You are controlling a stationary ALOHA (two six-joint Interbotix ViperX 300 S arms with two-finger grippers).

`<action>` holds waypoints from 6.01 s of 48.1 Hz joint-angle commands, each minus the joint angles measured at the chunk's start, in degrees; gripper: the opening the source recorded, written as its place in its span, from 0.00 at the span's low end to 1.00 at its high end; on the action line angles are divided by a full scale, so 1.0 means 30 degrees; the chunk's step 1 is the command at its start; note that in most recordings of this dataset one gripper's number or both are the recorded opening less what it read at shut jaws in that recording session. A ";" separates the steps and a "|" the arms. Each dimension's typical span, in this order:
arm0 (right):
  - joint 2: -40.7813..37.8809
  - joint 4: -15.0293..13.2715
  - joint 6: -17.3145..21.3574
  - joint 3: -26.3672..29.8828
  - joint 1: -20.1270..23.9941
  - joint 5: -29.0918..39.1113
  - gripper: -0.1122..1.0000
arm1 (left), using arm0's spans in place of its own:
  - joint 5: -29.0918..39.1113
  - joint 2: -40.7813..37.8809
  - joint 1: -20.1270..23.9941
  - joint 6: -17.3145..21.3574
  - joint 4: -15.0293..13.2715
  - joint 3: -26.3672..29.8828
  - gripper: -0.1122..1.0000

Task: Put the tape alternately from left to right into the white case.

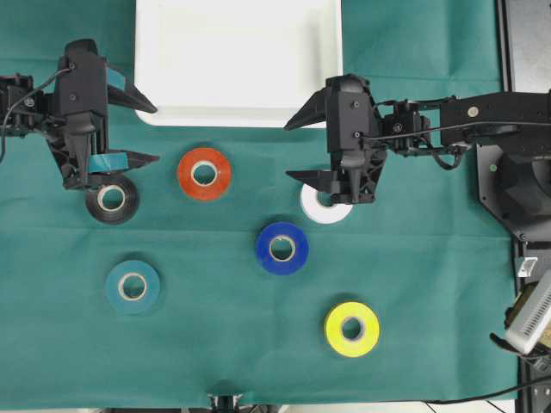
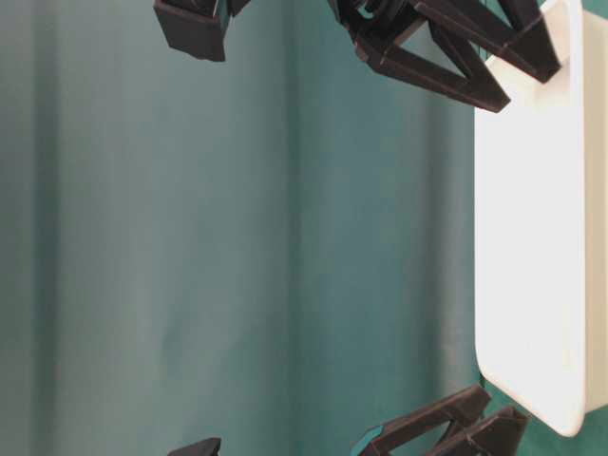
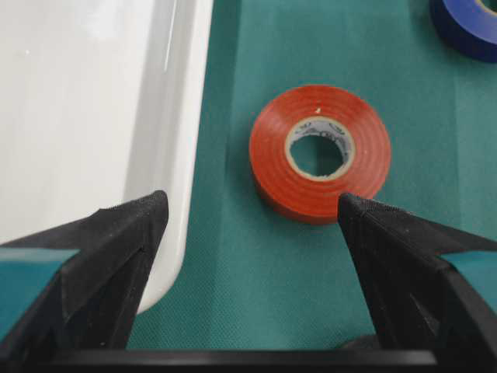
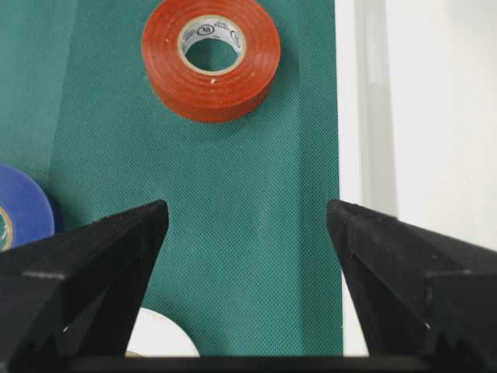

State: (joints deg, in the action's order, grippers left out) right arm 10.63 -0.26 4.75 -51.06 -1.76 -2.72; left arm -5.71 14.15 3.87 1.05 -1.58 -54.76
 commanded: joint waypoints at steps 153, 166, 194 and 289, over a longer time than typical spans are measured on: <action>-1.4941 -0.3340 -0.0059 1.9775 0.7061 0.8584 0.71 | -0.0029 -0.0469 0.0791 -0.0146 0.0000 0.0703 0.96; -1.5176 -0.3398 -0.0088 1.9863 0.6563 0.8877 0.69 | -0.0059 -0.0469 0.0791 -0.0117 0.0029 0.0645 0.96; -1.5117 -0.4131 -0.0059 1.9893 0.6475 0.8760 0.12 | -0.0029 -0.0469 0.0791 -0.0146 0.0000 0.0410 0.97; -0.7412 -0.4395 0.1406 1.2598 0.4746 0.8613 0.12 | -0.0029 -0.0322 0.0791 -0.0176 0.0000 0.0322 0.96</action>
State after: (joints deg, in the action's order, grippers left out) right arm -15.73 -13.10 8.88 -11.95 13.71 24.08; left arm -5.45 12.22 6.15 0.53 -1.58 -54.32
